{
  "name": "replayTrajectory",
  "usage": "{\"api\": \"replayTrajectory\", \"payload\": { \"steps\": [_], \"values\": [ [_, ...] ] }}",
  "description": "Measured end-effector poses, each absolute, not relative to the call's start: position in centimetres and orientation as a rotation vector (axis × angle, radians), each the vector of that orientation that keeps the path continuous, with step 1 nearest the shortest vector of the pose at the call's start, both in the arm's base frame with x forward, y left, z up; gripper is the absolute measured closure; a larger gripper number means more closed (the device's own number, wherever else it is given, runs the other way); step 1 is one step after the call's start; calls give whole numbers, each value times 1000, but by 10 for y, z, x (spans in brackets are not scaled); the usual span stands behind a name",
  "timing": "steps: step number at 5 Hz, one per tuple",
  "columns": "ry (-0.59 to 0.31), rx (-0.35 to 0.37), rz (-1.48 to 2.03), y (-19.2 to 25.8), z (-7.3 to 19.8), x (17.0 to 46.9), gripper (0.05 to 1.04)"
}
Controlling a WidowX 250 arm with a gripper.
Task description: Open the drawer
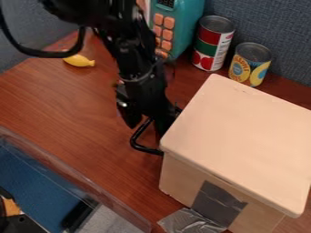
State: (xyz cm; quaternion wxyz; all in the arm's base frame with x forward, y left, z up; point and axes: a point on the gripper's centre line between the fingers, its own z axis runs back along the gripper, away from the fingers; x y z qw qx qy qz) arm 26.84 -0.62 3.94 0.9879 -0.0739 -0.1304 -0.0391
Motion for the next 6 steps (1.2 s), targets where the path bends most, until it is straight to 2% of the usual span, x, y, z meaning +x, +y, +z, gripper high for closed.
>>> {"api": "replayTrajectory", "payload": {
  "steps": [2,3,6],
  "values": [
    [-215,-104,-91,6,27,258,745],
    [-202,-111,-71,11,27,256,912],
    [-168,-67,-37,64,29,244,940]
  ]
}}
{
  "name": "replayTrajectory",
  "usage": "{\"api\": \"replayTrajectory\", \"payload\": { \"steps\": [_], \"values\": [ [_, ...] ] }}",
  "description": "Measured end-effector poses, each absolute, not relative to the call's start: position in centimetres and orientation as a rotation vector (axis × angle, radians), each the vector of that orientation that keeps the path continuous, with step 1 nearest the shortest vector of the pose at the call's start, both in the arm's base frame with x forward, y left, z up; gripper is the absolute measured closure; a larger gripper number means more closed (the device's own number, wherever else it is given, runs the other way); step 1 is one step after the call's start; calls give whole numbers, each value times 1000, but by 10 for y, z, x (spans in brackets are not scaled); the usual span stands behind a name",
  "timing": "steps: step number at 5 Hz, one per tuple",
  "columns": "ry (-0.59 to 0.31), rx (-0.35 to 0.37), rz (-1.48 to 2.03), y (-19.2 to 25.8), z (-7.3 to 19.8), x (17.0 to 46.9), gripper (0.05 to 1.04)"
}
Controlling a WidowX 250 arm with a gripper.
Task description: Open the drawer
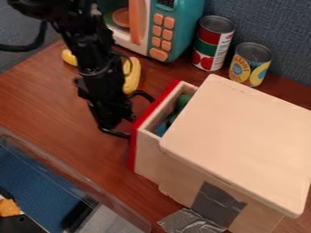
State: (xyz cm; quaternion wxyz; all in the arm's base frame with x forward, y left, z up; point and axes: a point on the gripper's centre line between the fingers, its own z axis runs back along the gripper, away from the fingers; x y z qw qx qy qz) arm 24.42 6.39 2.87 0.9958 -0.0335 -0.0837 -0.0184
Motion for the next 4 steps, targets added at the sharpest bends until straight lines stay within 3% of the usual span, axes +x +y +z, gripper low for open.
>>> {"api": "replayTrajectory", "payload": {
  "steps": [4],
  "values": [
    [-127,-67,12,97,31,228,940]
  ]
}}
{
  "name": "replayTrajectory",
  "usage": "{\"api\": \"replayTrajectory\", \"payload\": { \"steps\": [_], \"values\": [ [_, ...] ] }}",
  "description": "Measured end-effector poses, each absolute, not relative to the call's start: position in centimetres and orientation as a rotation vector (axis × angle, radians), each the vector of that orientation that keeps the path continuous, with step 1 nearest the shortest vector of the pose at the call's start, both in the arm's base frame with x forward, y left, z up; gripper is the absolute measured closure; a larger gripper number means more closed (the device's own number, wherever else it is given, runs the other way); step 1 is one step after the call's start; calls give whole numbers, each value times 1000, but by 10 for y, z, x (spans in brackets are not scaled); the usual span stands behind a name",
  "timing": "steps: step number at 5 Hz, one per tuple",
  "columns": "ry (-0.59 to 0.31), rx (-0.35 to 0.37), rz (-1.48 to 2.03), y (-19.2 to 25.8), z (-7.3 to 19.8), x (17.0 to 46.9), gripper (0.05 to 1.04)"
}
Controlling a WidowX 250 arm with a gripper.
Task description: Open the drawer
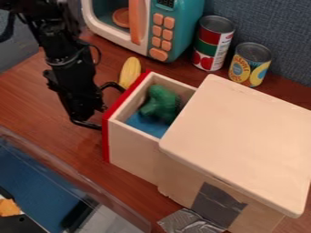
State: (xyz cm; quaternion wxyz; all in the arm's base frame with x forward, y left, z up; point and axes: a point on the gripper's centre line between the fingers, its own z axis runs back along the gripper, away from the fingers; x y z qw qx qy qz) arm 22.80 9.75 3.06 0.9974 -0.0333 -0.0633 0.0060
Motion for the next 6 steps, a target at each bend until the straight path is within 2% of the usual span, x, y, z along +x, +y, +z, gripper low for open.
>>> {"api": "replayTrajectory", "payload": {
  "steps": [2,3,4,5,6],
  "values": [
    [-89,-122,-51,106,24,232,940],
    [-70,-140,-77,106,23,234,902],
    [-62,-142,-177,106,22,233,768],
    [-42,-142,-200,105,20,228,468],
    [-61,-132,-216,102,27,225,172]
  ]
}}
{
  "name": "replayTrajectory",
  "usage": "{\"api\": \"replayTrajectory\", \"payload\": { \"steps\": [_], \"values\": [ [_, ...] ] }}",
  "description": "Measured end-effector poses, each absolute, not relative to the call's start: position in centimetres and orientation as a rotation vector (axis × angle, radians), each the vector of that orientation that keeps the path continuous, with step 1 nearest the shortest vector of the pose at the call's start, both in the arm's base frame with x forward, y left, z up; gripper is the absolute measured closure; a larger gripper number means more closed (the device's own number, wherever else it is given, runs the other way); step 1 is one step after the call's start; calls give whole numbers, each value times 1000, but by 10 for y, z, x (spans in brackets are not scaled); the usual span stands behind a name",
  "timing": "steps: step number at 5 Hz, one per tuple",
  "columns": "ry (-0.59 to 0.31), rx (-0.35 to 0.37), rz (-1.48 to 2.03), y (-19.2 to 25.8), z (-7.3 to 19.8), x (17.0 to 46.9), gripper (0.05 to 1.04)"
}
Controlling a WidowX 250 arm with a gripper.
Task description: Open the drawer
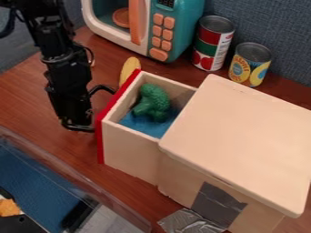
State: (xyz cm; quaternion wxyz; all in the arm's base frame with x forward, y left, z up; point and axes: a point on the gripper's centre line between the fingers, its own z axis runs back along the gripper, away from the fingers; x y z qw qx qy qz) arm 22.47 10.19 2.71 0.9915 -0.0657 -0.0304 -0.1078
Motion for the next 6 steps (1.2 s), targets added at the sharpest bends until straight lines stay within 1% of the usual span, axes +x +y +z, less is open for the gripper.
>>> {"api": "replayTrajectory", "payload": {
  "steps": [1,3,4,5,6],
  "values": [
    [-105,-129,-258,98,41,224,79],
    [-195,-122,-322,91,106,226,84],
    [-241,-131,-309,87,147,226,84],
    [-232,-94,-375,78,167,229,84],
    [-229,-95,-378,77,167,229,84]
  ]
}}
